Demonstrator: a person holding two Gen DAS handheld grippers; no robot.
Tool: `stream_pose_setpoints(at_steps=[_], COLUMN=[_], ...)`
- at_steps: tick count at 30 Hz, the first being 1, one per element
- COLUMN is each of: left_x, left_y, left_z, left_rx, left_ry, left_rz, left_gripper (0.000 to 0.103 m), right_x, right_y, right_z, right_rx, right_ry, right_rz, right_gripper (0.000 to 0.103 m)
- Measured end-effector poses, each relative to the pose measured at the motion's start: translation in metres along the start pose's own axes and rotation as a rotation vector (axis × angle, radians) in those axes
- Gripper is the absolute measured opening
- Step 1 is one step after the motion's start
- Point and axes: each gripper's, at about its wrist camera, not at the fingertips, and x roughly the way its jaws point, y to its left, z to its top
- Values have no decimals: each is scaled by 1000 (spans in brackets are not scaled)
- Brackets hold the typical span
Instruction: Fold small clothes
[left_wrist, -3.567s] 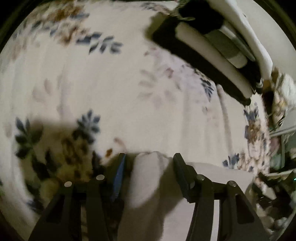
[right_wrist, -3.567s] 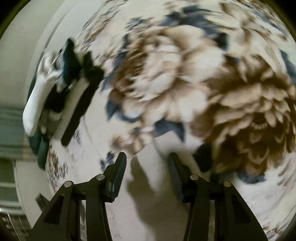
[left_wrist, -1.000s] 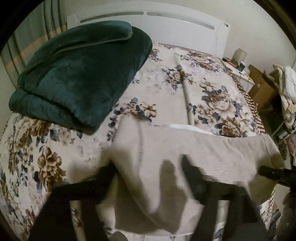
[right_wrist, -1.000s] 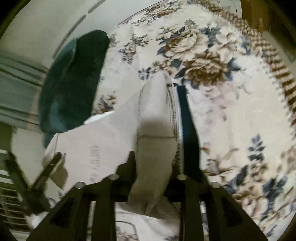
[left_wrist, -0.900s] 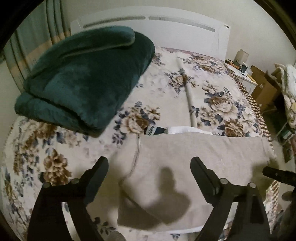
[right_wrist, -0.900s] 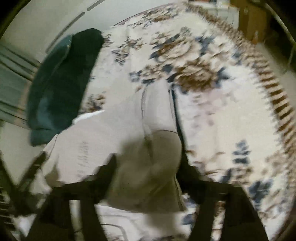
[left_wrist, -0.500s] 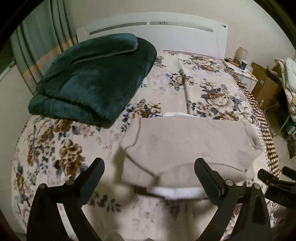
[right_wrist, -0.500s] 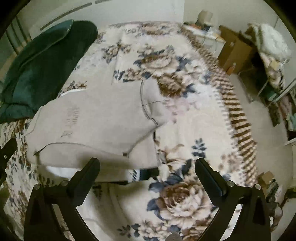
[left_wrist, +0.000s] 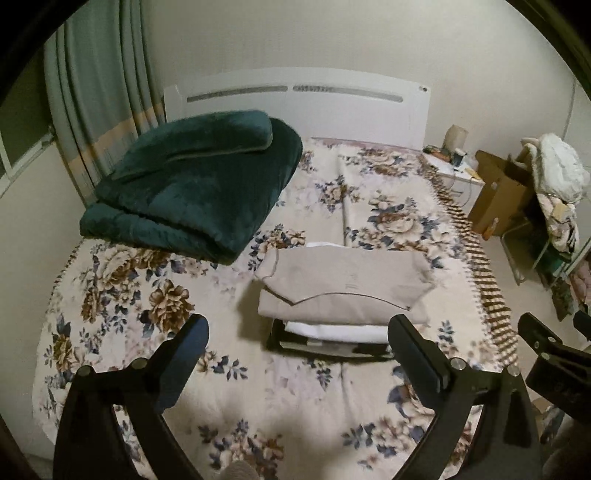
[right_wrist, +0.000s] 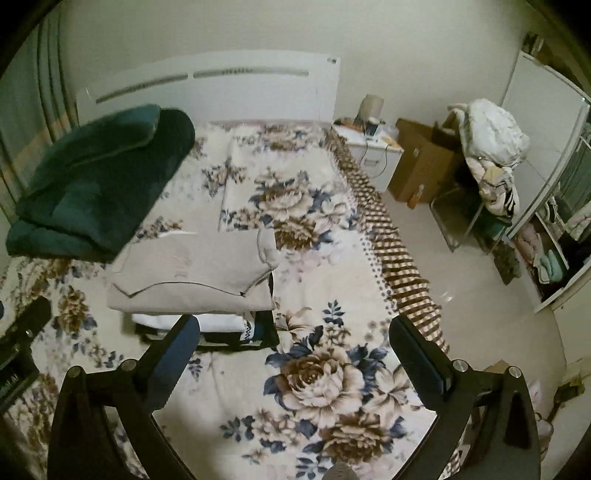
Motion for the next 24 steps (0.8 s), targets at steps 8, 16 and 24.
stream_pose_setpoints(at_steps=[8,16,24], left_x=[-99,-172,-213], left_y=[0,4,2], left_z=[-15,-32,-44], left_rx=[15,2,-1], left_ry=[-66,-92,-109], left_rz=[14,6,-16], left_gripper=[99,99,99], right_x=[-123,-233,-307], right_y=[-25,-55,-69], right_z=[-23,-49,-68], right_rx=[3,15,10], right_ry=[-102,-199,-251], right_rz=[11,28,50], right_gripper=[103,103,103])
